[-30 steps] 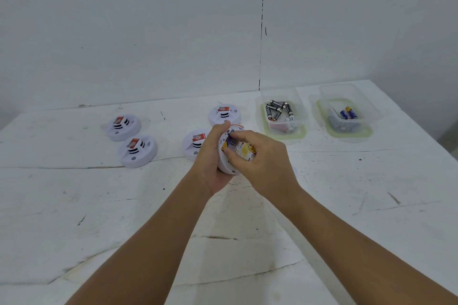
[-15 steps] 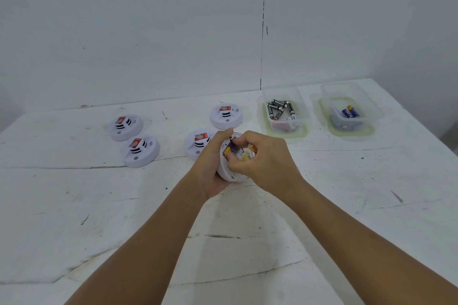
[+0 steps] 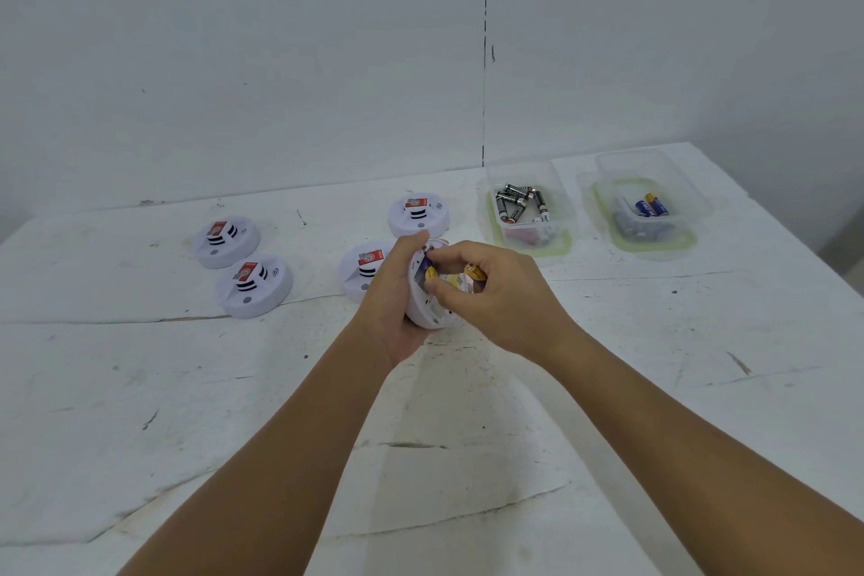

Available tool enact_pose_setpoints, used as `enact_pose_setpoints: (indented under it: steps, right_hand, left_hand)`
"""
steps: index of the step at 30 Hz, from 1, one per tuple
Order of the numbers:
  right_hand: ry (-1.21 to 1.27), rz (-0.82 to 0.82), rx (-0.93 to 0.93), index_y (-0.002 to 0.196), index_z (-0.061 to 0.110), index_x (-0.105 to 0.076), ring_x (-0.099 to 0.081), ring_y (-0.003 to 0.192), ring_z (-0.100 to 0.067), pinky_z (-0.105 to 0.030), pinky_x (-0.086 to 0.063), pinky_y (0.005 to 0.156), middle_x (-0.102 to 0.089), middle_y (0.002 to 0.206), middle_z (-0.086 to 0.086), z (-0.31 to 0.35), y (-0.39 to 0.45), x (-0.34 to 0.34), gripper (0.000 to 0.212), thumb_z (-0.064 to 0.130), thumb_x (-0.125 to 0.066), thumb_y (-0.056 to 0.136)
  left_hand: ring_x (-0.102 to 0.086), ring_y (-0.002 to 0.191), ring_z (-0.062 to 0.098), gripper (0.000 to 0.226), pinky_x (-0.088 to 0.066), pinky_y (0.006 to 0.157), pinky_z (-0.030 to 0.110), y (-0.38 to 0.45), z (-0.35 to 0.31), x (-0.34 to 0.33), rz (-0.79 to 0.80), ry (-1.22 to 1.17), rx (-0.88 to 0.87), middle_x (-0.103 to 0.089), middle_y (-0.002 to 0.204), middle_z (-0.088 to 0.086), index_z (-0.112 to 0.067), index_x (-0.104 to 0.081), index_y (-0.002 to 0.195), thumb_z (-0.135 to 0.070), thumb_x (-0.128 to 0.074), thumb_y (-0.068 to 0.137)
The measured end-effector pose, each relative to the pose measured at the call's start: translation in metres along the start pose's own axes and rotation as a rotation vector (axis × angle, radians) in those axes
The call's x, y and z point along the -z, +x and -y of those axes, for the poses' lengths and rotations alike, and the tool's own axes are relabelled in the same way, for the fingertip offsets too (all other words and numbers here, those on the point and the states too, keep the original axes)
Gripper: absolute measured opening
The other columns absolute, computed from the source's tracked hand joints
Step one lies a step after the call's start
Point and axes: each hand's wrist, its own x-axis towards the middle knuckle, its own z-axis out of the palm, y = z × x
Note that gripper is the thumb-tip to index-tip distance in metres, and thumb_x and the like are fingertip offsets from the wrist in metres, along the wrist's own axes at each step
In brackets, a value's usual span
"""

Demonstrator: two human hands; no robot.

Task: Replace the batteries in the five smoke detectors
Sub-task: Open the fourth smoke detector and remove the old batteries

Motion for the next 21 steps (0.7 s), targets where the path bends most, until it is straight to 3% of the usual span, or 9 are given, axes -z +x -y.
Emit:
enact_pose_setpoints:
  steps: [3,6,9,11,14,16,21]
  right_hand:
    - [0.027,-0.047,-0.008,0.118,0.030,-0.076,-0.061,0.066,0.003,-0.012,-0.046,0.064,-0.077,0.101,0.013,0.002,0.000,-0.001,0.025,0.023,-0.074,0.094]
    - [0.086,-0.089,-0.061,0.118,0.030,-0.077,-0.070,0.090,0.000,-0.021,-0.057,0.084,-0.076,0.103,0.017,0.004,0.003,-0.004,0.024,0.029,-0.076,0.094]
    - [0.231,-0.072,-0.158,0.111,0.027,-0.079,-0.073,0.094,-0.003,-0.028,-0.059,0.092,-0.078,0.097,0.013,0.003,0.009,0.000,0.021,0.030,-0.081,0.090]
    - [0.403,-0.058,-0.221,0.108,0.020,-0.079,-0.073,0.083,-0.002,-0.025,-0.059,0.080,-0.079,0.088,0.011,0.000,0.012,0.007,0.020,0.022,-0.083,0.088]
    - [0.525,-0.082,-0.314,0.107,0.013,-0.078,-0.059,0.053,0.004,-0.012,-0.042,0.052,-0.070,0.066,0.016,-0.007,0.014,0.022,0.018,0.010,-0.080,0.089]
    - [0.515,-0.131,-0.348,0.103,0.015,-0.079,-0.053,0.051,0.002,-0.016,-0.039,0.050,-0.069,0.066,0.014,-0.013,0.015,0.033,0.014,0.009,-0.077,0.091]
    - [0.462,-0.340,-0.287,0.099,0.016,-0.077,-0.052,0.060,-0.006,-0.013,-0.041,0.053,-0.061,0.072,0.003,-0.030,0.024,0.068,0.011,0.008,-0.076,0.091]
  left_hand:
    - [-0.072,0.087,0.022,0.029,-0.056,0.077,0.036,0.003,0.000,-0.006,-0.008,0.021,-0.015,-0.072,0.086,0.003,-0.019,-0.070,0.107,-0.044,-0.059,0.099]
    - [-0.073,0.080,0.019,0.029,-0.054,0.074,0.034,0.007,0.000,-0.013,-0.023,0.020,-0.026,-0.072,0.081,0.000,-0.018,-0.070,0.104,-0.045,-0.059,0.099]
    - [-0.074,0.078,0.019,0.030,-0.054,0.074,0.035,0.012,-0.001,-0.018,-0.024,0.056,-0.044,-0.074,0.081,0.002,-0.017,-0.071,0.097,-0.044,-0.059,0.100]
    - [-0.075,0.085,0.022,0.032,-0.055,0.078,0.036,0.015,-0.001,-0.023,-0.020,0.072,-0.048,-0.076,0.089,0.005,-0.016,-0.072,0.101,-0.045,-0.060,0.100]
    - [-0.074,0.096,0.027,0.038,-0.058,0.087,0.040,0.019,-0.003,-0.031,-0.029,0.078,-0.047,-0.077,0.100,0.010,-0.014,-0.071,0.113,-0.047,-0.060,0.099]
    - [-0.072,0.099,0.029,0.043,-0.057,0.092,0.042,0.020,-0.006,-0.040,-0.028,0.078,-0.047,-0.075,0.105,0.012,-0.013,-0.070,0.119,-0.049,-0.060,0.099]
    - [-0.069,0.074,0.021,0.040,-0.055,0.079,0.037,0.030,-0.018,-0.065,0.007,0.110,-0.069,-0.073,0.080,0.003,-0.019,-0.075,0.082,-0.045,-0.053,0.104]
